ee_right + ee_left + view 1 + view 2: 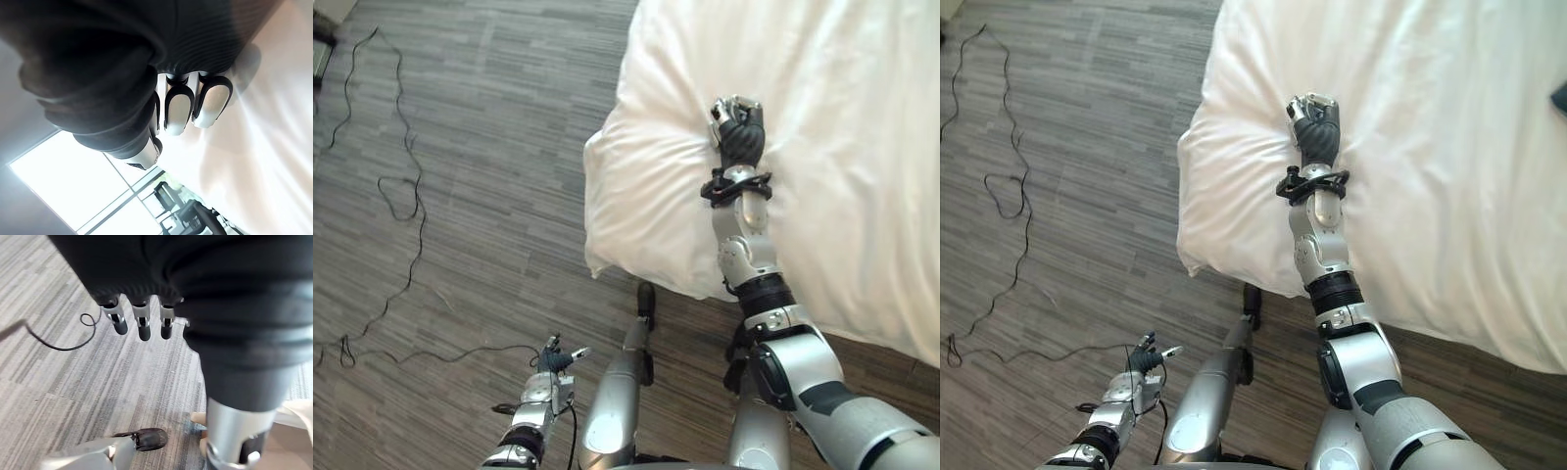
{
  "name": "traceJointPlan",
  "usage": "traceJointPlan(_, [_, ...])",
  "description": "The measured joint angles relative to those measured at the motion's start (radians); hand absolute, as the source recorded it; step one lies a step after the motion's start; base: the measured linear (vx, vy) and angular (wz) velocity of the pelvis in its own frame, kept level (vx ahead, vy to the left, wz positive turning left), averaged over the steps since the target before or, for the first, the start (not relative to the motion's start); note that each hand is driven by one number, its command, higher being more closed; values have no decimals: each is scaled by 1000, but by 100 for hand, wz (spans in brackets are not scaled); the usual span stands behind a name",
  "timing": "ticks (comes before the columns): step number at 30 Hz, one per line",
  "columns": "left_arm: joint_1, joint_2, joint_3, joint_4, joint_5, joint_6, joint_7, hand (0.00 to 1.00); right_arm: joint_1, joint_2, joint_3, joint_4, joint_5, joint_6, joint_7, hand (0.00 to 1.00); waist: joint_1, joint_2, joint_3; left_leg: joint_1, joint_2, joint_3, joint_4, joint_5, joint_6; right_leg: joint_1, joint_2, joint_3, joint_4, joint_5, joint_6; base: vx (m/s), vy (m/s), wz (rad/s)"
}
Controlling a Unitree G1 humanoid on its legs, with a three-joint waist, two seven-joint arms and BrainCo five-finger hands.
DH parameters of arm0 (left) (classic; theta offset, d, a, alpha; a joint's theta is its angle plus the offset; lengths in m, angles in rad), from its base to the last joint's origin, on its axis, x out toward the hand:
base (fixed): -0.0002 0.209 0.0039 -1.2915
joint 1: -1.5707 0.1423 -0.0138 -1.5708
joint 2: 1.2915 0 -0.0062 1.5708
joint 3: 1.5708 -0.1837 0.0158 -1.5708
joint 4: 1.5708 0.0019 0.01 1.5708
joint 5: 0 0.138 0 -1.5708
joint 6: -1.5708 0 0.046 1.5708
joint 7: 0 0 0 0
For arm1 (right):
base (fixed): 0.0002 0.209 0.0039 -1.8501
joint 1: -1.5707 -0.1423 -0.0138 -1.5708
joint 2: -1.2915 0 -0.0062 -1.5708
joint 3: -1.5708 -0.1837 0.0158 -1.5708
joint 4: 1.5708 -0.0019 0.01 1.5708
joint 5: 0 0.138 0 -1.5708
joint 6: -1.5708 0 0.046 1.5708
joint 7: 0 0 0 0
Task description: Tidy the bed and pick cloth on bed and put in laundry
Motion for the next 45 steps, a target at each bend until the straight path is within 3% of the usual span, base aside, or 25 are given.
traceJointPlan(4, [-3,-26,53,-33,0,6,-16,0,115,1,-58,-111,-12,-3,1,100,-29,-18,11,20,-7,36,0,-18,17,20,1,28,-44,29,15,1,18,-20])
traceJointPlan(5, [-2,-41,110,-38,-1,13,-16,0,181,13,-99,-154,-12,-4,2,100,-41,-39,13,40,-9,54,0,-28,29,39,2,41,-60,35,21,18,25,-26])
traceJointPlan(6, [0,-44,122,-39,-1,14,-15,0,196,17,-107,-160,-12,-4,2,100,-47,-44,12,44,-10,60,0,-30,31,45,2,42,-64,37,23,25,24,-32])
traceJointPlan(7, [4,-53,180,-50,-1,18,-15,0,261,48,-159,-185,3,-5,2,100,-59,-79,12,74,-10,82,0,-43,33,69,3,55,-82,42,26,34,15,-28])
traceJointPlan(8, [6,-56,201,-57,-2,22,-15,0,288,63,-181,-194,12,-5,2,100,-64,-95,8,85,-10,93,0,-51,32,77,4,63,-87,43,28,77,9,-41])
traceJointPlan(9, [13,-62,235,-73,-2,31,-14,0,348,89,-221,-212,38,-5,2,0,-78,-122,2,111,-9,110,0,-63,33,100,7,74,-101,45,30,81,-4,-41])
traceJointPlan(11, [23,-71,249,-81,-1,36,-15,0,468,113,-282,-221,66,-4,2,0,-80,-172,-26,156,-6,158,0,-90,30,126,17,106,-125,49,29,110,-11,-59])
traceJointPlan(14, [35,-92,266,-75,-1,44,-16,0,597,127,-349,-190,66,1,-8,0,-102,-200,-70,202,-3,194,0,-109,27,177,32,128,-173,67,23,191,-21,-42])
traceJointPlan(16, [52,-101,259,-52,-1,54,-19,0,680,119,-419,-36,65,40,-35,0,-130,-208,-123,261,0,230,0,-130,21,236,44,156,-219,76,25,202,-31,-44])
traceJointPlan(19, [56,-87,220,-32,1,66,-21,0,783,70,-438,177,36,132,-37,0,-137,-189,-157,323,3,264,0,-147,2,283,57,185,-246,76,25,171,-38,-48])
traceJointPlan(23, [77,-66,181,0,19,77,-27,0,871,62,-426,329,-35,188,-24,0,-165,-151,-180,379,26,262,0,-158,-13,334,76,181,-257,76,25,108,-55,-18])
traceJointPlan(30, [175,-48,111,14,70,78,-38,0,893,52,-378,471,-187,247,16,0,-157,-159,-212,437,24,245,0,-181,-7,396,81,180,-262,69,21,-38,-6,1])
traceJointPlan(31, [197,-47,112,14,75,78,-37,0,901,48,-373,477,-204,251,17,0,-157,-162,-216,448,22,242,17,-199,-6,408,77,185,-254,60,23,-88,42,-4])
traceJointPlan(33, [230,-48,114,14,90,77,-37,0,917,40,-345,486,-222,256,20,0,-152,-175,-227,395,31,179,191,-296,-14,396,57,210,-216,28,28,-95,57,-31])
traceJointPlan(34, [256,-55,114,15,90,78,-37,0,916,29,-337,494,-242,257,31,0,-137,-174,-229,359,34,31,319,-367,-16,379,65,249,-190,24,30,-110,95,-95])
traceJointPlan(35, [273,-73,124,16,88,77,-36,0,918,17,-334,499,-250,256,36,0,-124,-151,-241,335,44,-91,408,-443,-41,364,89,289,-174,28,37,-83,87,-104])
traceJointPlan(36, [274,-76,126,20,89,78,-35,0,918,4,-326,501,-250,256,36,0,-124,-139,-248,335,45,-135,433,-484,-52,360,98,304,-168,30,40,-100,194,-98])
traceJointPlan(37, [272,-71,126,41,90,77,-37,0,922,-9,-320,505,-251,261,39,0,-132,-141,-252,342,38,-153,457,-525,-24,355,105,342,-166,37,53,-67,173,-63])
traceJointPlan(39, [264,-59,126,52,90,76,-37,0,953,14,-320,506,-251,265,45,0,-142,-166,-275,337,22,-128,482,-548,-16,348,96,374,-173,52,68,-107,191,-50])
traceJointPlan(40, [264,-43,126,53,90,76,-37,0,972,36,-320,510,-250,270,57,0,-142,-195,-280,327,17,-102,496,-557,-7,336,88,393,-178,56,72,-108,155,-46])
traceJointPlan(44, [259,-11,124,54,97,76,-38,0,1005,90,-325,507,-247,272,57,0,-139,-259,-273,333,-14,-26,497,-557,9,310,72,454,-203,72,73,-52,121,-60])
traceJointPlan(45, [259,-5,123,54,109,76,-38,0,1019,99,-327,493,-247,274,57,0,-130,-269,-274,338,-21,16,503,-556,23,293,58,433,-206,122,3,-44,118,-76])
